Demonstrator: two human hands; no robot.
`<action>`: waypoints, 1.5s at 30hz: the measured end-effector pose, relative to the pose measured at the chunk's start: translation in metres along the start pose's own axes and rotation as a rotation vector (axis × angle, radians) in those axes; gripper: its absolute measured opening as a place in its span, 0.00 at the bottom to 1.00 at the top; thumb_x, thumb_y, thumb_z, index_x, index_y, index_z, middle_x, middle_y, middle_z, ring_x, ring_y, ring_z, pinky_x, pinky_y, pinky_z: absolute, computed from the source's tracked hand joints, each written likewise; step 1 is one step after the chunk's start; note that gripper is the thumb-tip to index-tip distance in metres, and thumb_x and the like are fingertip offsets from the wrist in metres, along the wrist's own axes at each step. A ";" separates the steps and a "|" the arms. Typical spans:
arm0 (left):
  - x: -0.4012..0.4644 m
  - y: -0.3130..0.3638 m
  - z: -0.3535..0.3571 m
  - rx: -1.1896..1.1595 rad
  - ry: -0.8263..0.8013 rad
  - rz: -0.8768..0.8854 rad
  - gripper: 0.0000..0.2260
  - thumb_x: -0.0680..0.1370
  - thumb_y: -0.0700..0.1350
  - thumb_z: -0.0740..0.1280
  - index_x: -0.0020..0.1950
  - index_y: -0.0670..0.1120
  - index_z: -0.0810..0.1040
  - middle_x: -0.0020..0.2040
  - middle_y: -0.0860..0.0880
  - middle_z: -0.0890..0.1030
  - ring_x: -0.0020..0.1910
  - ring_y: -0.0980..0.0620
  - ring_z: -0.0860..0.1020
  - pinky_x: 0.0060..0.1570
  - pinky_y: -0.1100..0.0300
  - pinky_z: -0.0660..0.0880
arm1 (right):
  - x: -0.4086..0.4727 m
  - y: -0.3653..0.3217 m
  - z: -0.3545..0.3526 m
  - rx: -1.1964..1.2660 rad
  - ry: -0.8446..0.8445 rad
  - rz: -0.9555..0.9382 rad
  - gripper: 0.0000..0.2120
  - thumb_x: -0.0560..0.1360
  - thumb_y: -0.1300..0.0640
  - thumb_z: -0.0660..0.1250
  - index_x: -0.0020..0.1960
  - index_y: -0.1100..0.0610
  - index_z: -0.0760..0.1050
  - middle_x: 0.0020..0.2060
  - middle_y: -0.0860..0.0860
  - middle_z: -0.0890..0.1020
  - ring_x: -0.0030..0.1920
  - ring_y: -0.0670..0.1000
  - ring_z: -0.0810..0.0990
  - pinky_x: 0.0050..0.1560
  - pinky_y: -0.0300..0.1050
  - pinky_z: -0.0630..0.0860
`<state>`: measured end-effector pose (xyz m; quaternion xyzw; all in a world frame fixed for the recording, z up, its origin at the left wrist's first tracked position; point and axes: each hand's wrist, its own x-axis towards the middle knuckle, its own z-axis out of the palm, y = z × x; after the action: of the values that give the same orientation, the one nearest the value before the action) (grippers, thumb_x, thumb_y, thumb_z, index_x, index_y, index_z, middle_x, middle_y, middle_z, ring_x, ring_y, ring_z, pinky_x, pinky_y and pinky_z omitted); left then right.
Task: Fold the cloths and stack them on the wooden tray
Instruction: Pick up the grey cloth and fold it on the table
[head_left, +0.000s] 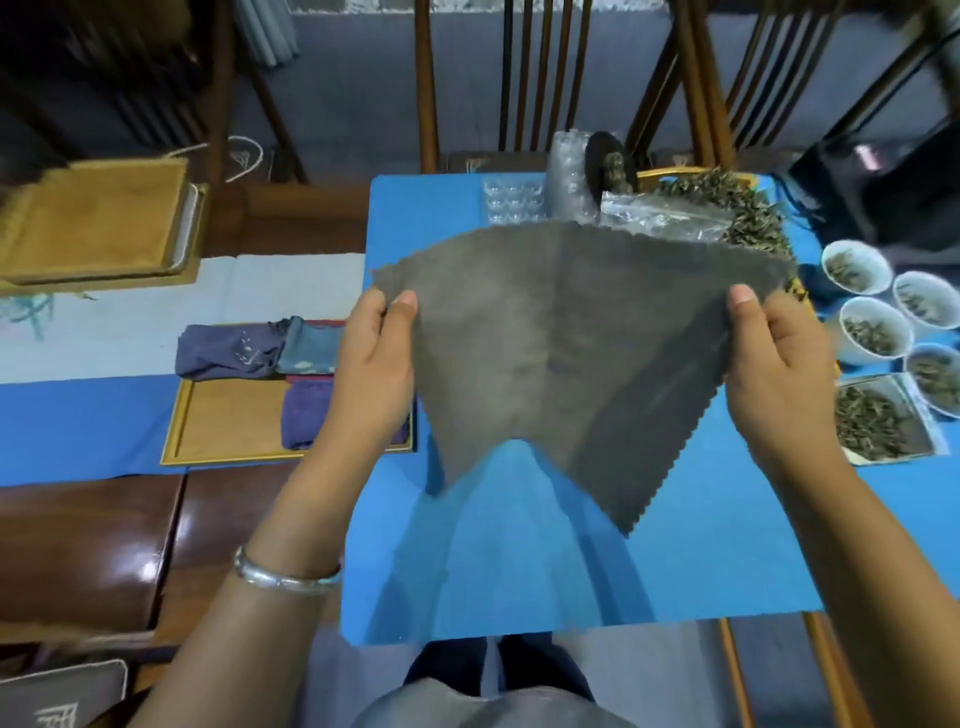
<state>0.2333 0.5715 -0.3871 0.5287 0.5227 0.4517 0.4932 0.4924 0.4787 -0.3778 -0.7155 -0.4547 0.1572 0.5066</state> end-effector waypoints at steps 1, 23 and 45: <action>0.002 0.009 -0.003 0.018 -0.002 0.024 0.09 0.82 0.43 0.57 0.47 0.38 0.71 0.43 0.44 0.73 0.43 0.55 0.71 0.42 0.61 0.68 | 0.003 -0.004 -0.006 0.061 0.024 0.026 0.18 0.80 0.50 0.57 0.41 0.64 0.70 0.36 0.54 0.72 0.36 0.44 0.69 0.36 0.40 0.66; -0.087 -0.079 -0.029 0.014 -0.137 -0.311 0.10 0.80 0.38 0.61 0.42 0.43 0.79 0.40 0.53 0.83 0.43 0.53 0.77 0.47 0.59 0.74 | -0.118 0.092 -0.049 0.056 -0.215 0.479 0.12 0.78 0.48 0.63 0.42 0.53 0.81 0.35 0.46 0.82 0.39 0.45 0.78 0.48 0.58 0.78; -0.052 -0.193 -0.007 0.564 -0.154 -0.292 0.14 0.80 0.48 0.61 0.39 0.39 0.72 0.35 0.37 0.77 0.37 0.40 0.75 0.38 0.48 0.69 | -0.094 0.177 0.027 -0.340 -0.296 0.563 0.20 0.80 0.55 0.59 0.30 0.57 0.62 0.25 0.51 0.66 0.28 0.50 0.65 0.29 0.47 0.60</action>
<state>0.2035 0.5141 -0.5758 0.5966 0.6585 0.1725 0.4251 0.5102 0.4052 -0.5651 -0.8562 -0.3276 0.3146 0.2460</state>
